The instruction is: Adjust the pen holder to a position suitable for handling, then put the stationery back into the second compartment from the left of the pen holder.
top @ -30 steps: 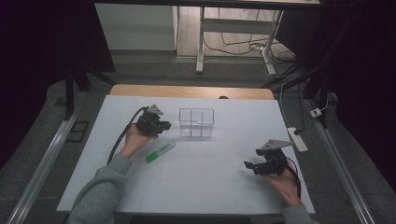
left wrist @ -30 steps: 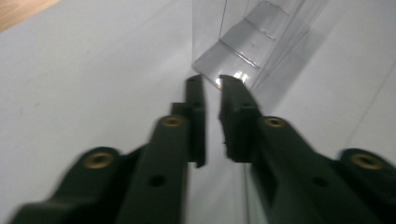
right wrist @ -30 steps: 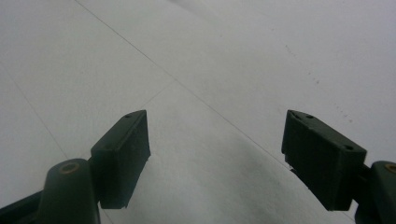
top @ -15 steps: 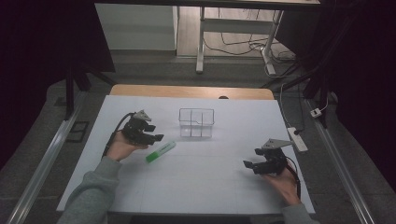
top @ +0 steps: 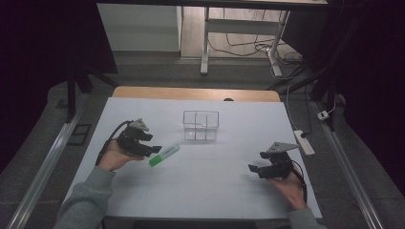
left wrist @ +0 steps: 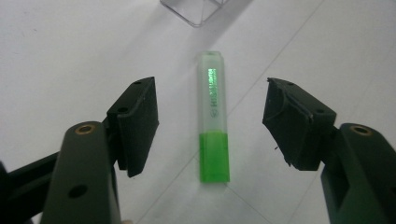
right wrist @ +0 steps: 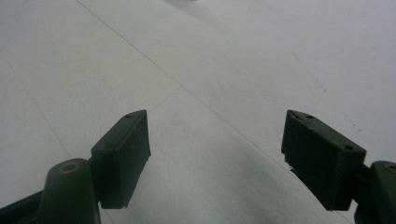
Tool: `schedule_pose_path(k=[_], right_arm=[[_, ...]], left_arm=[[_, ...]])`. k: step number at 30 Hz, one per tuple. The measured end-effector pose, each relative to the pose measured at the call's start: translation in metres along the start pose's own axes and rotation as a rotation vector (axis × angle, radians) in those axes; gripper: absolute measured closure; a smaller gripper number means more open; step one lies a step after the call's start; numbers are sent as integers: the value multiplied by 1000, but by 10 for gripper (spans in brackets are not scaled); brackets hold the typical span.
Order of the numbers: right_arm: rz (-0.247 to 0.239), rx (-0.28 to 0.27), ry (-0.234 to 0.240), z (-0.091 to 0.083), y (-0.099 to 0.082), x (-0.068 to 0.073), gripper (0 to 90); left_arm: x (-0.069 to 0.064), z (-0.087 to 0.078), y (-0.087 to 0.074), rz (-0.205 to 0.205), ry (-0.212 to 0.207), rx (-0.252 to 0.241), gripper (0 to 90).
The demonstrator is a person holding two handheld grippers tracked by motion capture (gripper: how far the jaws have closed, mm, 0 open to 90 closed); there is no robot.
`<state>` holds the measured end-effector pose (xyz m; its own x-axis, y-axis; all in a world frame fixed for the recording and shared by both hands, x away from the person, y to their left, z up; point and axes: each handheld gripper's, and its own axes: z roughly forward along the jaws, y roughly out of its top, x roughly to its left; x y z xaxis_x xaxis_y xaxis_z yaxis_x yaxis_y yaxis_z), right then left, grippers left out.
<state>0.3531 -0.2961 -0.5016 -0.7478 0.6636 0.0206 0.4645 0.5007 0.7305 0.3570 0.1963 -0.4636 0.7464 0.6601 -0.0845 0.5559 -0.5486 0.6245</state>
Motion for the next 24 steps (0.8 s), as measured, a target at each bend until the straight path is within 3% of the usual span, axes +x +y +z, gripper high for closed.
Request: schedule_pose_path(k=[3,7,18,24], right_arm=[[-1,-1,0,0,0,0,230],[4,3,-2,-2,0,1,229],[6,0,-12,-5,-4,2,231],[0,-3,-10,-5,-3,3,233]], left_arm=[[-1,3,1,3,17,41,341],[-3,8,3,20,1,77,336],[-9,27,8,51,2,178,312],[-6,35,4,30,2,227,307]])
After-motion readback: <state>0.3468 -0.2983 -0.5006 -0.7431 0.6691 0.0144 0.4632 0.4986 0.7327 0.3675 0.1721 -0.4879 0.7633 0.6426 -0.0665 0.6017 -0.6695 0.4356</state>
